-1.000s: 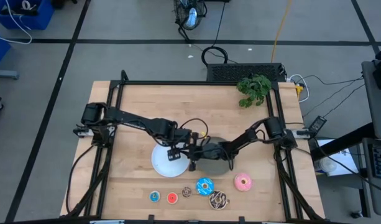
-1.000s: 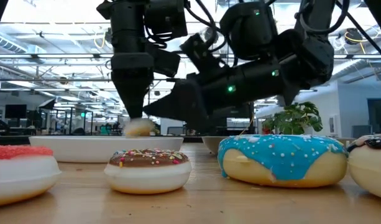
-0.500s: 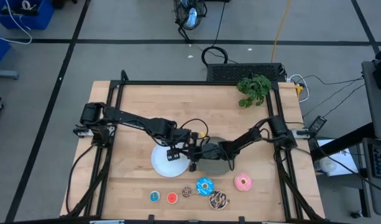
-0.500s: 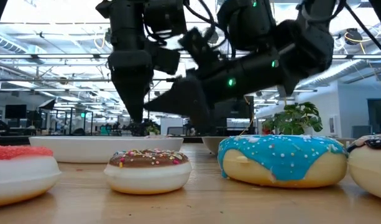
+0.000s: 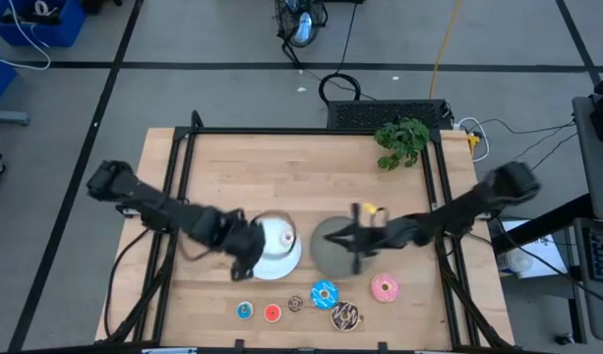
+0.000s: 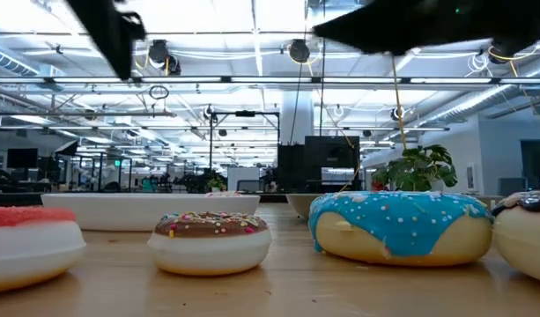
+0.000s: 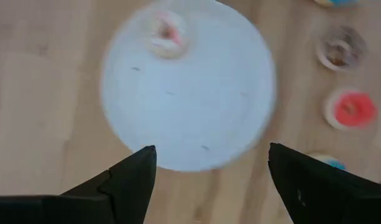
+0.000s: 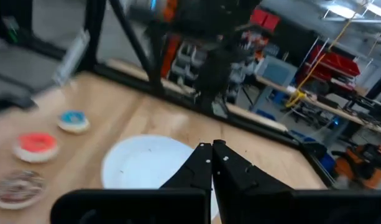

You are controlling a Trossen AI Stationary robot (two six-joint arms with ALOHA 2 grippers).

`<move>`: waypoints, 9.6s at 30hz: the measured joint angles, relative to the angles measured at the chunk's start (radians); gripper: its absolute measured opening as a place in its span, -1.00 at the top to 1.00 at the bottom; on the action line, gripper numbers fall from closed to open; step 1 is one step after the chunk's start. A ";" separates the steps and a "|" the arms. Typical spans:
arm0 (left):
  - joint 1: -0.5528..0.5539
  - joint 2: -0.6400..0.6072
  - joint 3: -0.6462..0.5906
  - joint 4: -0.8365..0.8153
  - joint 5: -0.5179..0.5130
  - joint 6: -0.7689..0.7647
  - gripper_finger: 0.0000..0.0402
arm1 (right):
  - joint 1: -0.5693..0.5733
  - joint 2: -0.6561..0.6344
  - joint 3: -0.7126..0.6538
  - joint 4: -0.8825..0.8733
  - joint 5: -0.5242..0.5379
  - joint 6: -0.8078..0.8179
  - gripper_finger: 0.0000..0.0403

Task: Pick & Place donuts
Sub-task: Put the small blue donut on the white plate, then put the small orange donut on the white plate

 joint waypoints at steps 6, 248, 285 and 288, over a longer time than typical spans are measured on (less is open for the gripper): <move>-0.166 0.072 -0.010 0.084 -0.043 -0.123 -0.52 | 0.006 -0.332 -0.213 -0.004 0.002 0.091 1.00; 0.256 0.245 -0.084 0.141 0.133 0.428 0.02 | 0.005 -0.889 -0.441 -0.199 -0.005 0.100 1.00; 0.130 0.030 0.304 -0.383 -0.014 0.229 0.95 | 0.005 -0.882 -0.441 -0.199 -0.005 0.099 1.00; 0.113 -0.009 0.289 -0.376 -0.021 0.199 0.98 | 0.005 -0.880 -0.441 -0.199 -0.005 0.099 1.00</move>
